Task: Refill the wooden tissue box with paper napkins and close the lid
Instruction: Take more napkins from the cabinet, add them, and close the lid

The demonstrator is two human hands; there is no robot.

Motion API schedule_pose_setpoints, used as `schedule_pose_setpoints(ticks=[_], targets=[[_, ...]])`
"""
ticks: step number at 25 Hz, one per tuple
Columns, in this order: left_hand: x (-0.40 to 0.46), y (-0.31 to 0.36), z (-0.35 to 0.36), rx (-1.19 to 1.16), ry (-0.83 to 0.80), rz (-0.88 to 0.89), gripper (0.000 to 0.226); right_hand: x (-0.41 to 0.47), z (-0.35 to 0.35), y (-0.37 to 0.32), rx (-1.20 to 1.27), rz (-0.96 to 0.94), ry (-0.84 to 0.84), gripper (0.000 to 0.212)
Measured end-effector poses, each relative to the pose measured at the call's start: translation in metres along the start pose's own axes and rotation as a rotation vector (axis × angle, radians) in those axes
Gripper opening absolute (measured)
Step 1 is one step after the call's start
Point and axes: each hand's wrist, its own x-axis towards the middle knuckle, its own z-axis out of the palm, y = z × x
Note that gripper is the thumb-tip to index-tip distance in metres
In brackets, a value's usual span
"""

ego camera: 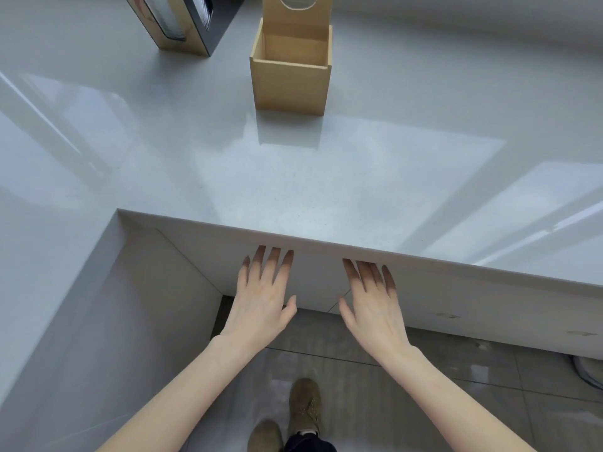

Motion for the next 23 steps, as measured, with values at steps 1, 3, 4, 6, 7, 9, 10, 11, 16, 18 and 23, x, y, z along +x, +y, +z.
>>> schedule_pose_setpoints(ticks=[1,3,4,6,7,9,10,11,16,18,23], targets=[[0.004,0.002,0.003,0.007,0.004,0.003,0.064,0.005,0.004,0.000,-0.017,0.012,0.000,0.064],[0.011,0.004,0.010,0.014,0.023,0.015,0.063,0.014,0.009,-0.002,-0.051,0.048,-0.007,0.062],[0.014,0.005,0.012,0.023,0.024,0.017,0.062,0.017,0.011,-0.003,-0.063,0.061,-0.007,0.060],[0.021,0.005,0.016,0.030,0.032,-0.001,0.059,0.019,0.016,-0.006,-0.079,0.069,0.021,0.059],[0.024,0.005,0.016,0.009,0.027,-0.021,0.059,0.018,0.019,-0.006,-0.091,0.071,0.047,0.059],[0.028,0.005,0.016,-0.057,-0.029,-0.071,0.060,0.016,0.026,-0.004,-0.092,0.059,0.118,0.061],[0.029,0.005,0.018,-0.059,-0.040,-0.076,0.060,0.015,0.029,-0.002,-0.079,0.048,0.147,0.062],[0.029,0.004,0.020,-0.031,-0.024,-0.062,0.061,0.014,0.030,0.000,-0.068,0.036,0.166,0.063],[0.021,-0.001,0.025,0.025,0.121,-0.059,0.060,0.001,0.032,-0.008,0.001,0.034,0.180,0.063],[0.012,0.000,0.027,-0.019,0.187,-0.059,0.058,-0.012,0.033,-0.017,0.046,0.064,0.169,0.061],[-0.017,-0.002,0.025,-0.051,0.193,-0.034,0.056,-0.051,0.020,-0.040,0.162,0.134,0.166,0.050]])
